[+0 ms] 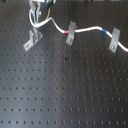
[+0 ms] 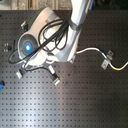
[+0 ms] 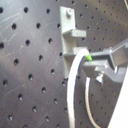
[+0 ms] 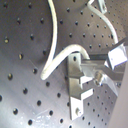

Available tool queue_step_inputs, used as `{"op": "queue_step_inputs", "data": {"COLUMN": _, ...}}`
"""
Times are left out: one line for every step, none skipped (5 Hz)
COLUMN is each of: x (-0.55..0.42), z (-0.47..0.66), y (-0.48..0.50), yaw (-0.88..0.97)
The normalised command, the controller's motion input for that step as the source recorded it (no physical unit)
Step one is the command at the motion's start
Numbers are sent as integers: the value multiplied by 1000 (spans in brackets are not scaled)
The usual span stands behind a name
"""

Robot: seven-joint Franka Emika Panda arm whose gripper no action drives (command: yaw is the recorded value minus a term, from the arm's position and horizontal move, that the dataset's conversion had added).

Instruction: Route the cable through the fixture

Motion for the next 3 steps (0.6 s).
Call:
{"op": "queue_step_inputs", "data": {"x": -35, "z": 41, "y": 37, "yaw": 894}}
{"op": "queue_step_inputs", "data": {"x": -31, "z": 41, "y": 40, "yaw": 906}}
{"op": "queue_step_inputs", "data": {"x": -22, "z": 39, "y": 41, "yaw": 914}}
